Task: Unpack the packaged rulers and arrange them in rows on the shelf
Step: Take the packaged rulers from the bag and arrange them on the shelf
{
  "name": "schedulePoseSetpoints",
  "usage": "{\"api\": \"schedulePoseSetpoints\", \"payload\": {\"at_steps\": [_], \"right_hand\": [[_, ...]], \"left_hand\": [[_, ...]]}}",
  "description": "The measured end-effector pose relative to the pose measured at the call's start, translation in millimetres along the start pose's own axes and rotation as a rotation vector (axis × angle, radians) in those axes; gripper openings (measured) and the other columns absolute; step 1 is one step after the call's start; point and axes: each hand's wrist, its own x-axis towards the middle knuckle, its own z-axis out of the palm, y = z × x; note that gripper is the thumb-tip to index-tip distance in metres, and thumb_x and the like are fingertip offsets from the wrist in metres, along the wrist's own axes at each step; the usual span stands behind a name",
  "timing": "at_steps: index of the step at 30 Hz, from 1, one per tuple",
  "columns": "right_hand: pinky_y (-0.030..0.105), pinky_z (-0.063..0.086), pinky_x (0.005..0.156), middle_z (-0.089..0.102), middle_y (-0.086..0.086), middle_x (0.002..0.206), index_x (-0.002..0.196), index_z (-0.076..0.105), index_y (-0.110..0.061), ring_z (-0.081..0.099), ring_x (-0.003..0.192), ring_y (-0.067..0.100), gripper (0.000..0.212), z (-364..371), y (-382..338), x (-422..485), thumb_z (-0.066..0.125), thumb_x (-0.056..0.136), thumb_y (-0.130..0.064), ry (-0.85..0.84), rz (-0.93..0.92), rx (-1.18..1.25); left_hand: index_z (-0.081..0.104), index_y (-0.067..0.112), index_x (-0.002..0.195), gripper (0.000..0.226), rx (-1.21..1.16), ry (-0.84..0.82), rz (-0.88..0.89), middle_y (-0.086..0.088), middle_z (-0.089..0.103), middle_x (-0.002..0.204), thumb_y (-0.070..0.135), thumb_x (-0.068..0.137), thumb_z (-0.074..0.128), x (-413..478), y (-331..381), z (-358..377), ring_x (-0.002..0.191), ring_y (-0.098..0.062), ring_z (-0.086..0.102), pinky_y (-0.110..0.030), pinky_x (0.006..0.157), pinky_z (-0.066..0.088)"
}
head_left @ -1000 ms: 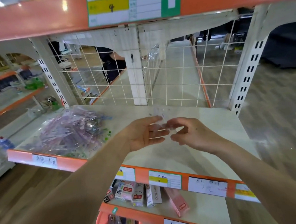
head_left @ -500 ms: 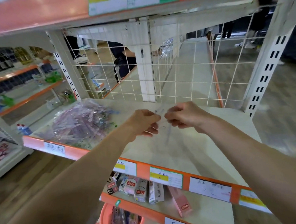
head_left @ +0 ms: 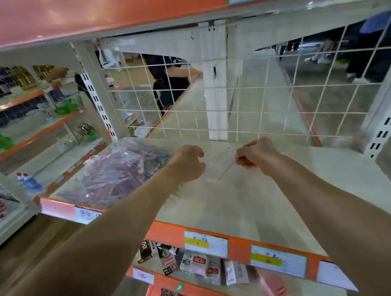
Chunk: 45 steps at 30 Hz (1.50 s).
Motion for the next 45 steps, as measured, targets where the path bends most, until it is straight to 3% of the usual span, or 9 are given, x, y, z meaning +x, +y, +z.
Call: {"api": "schedulePoseSetpoints", "payload": {"at_steps": [5, 11, 17, 22, 26, 29, 35, 41, 45], "right_hand": [[0.026, 0.049, 0.055, 0.061, 0.010, 0.052, 0.071, 0.068, 0.002, 0.058, 0.051, 0.023, 0.020, 10.2, -3.0, 14.9, 0.068, 0.074, -0.017, 0.108, -0.004, -0.648], [0.036, 0.046, 0.088, 0.062, 0.014, 0.114, 0.107, 0.062, -0.008, 0.059, 0.109, 0.032, 0.052, 23.7, -22.1, 10.9, 0.057, 0.085, -0.054, 0.108, -0.092, -1.120], [0.033, 0.047, 0.079, 0.062, 0.016, 0.093, 0.081, 0.062, -0.006, 0.058, 0.089, 0.031, 0.024, 100.0, -58.8, -25.8, 0.042, 0.092, -0.015, -0.171, -0.372, -0.914], [0.029, 0.032, 0.055, 0.043, 0.007, 0.061, 0.058, 0.040, -0.015, 0.040, 0.061, 0.022, 0.029, 178.8, -74.3, -56.3, 0.048, 0.085, -0.019, -0.330, -0.550, -0.807], [0.030, 0.035, 0.067, 0.057, 0.009, 0.085, 0.068, 0.056, -0.018, 0.053, 0.082, 0.028, 0.033, 232.6, -80.3, -71.9, 0.049, 0.092, -0.039, -0.357, -0.615, -0.898], [0.031, 0.039, 0.081, 0.060, 0.009, 0.121, 0.108, 0.062, -0.012, 0.056, 0.110, 0.028, 0.053, 256.7, -78.0, -73.1, 0.046, 0.090, -0.059, -0.303, -0.610, -0.999], [0.026, 0.027, 0.048, 0.044, -0.002, 0.060, 0.058, 0.041, -0.017, 0.049, 0.066, 0.018, 0.039, 262.2, -75.1, -64.2, 0.061, 0.083, -0.039, -0.371, -0.491, -0.998], [0.024, 0.042, 0.073, 0.070, 0.008, 0.101, 0.082, 0.073, -0.003, 0.062, 0.088, 0.010, 0.024, 238.9, -72.0, -50.3, 0.066, 0.086, -0.026, -0.450, -0.393, -0.595], [0.021, 0.036, 0.047, 0.062, 0.016, 0.063, 0.067, 0.067, 0.002, 0.050, 0.049, 0.013, 0.023, 223.8, -73.1, -42.7, 0.057, 0.085, -0.009, -0.421, -0.397, -0.582]], "left_hand": [[0.063, 0.017, 0.117, 0.033, 0.069, 0.026, 0.086, -0.005, 0.057, 0.122, 0.013, 0.085, 0.056, 15.1, -25.1, -25.9, 0.113, -0.026, 0.055, -0.034, 0.099, 0.044], [0.065, 0.013, 0.117, 0.032, 0.051, 0.026, 0.112, -0.006, 0.062, 0.122, 0.011, 0.086, 0.058, 19.0, -65.7, -78.6, 0.113, -0.024, 0.057, -0.031, 0.098, 0.045], [0.064, 0.002, 0.116, 0.028, 0.062, -0.035, 0.063, -0.013, 0.063, 0.119, 0.003, 0.089, 0.055, 8.8, -122.0, -127.7, 0.094, -0.019, 0.058, -0.023, 0.081, 0.044], [0.063, 0.010, 0.122, 0.033, 0.161, -0.094, -0.004, -0.006, 0.060, 0.127, 0.011, 0.091, 0.055, -0.6, -161.9, -139.5, 0.111, -0.020, 0.057, -0.019, 0.087, 0.040], [0.055, 0.013, 0.132, 0.040, 0.240, -0.166, -0.089, -0.007, 0.053, 0.136, 0.018, 0.092, 0.057, -6.6, -194.7, -144.7, 0.112, -0.021, 0.056, -0.021, 0.084, 0.040], [0.052, 0.011, 0.135, 0.040, 0.263, -0.224, -0.112, -0.006, 0.052, 0.137, 0.019, 0.095, 0.053, -12.7, -209.9, -144.0, 0.116, -0.022, 0.054, -0.021, 0.076, 0.041], [0.059, 0.017, 0.127, 0.040, 0.065, -0.223, -0.152, -0.004, 0.054, 0.124, 0.019, 0.087, 0.064, -15.3, -233.6, -135.2, 0.094, -0.016, 0.052, -0.021, 0.074, 0.039], [0.057, 0.016, 0.129, 0.044, -0.101, -0.123, -0.161, -0.003, 0.057, 0.129, 0.022, 0.087, 0.067, -13.0, -224.8, -135.2, 0.099, -0.015, 0.052, -0.022, 0.079, 0.038], [0.058, 0.013, 0.129, 0.043, -0.191, -0.104, -0.173, -0.003, 0.056, 0.128, 0.019, 0.088, 0.066, -13.9, -212.5, -134.2, 0.099, -0.017, 0.054, -0.022, 0.076, 0.040]]}}
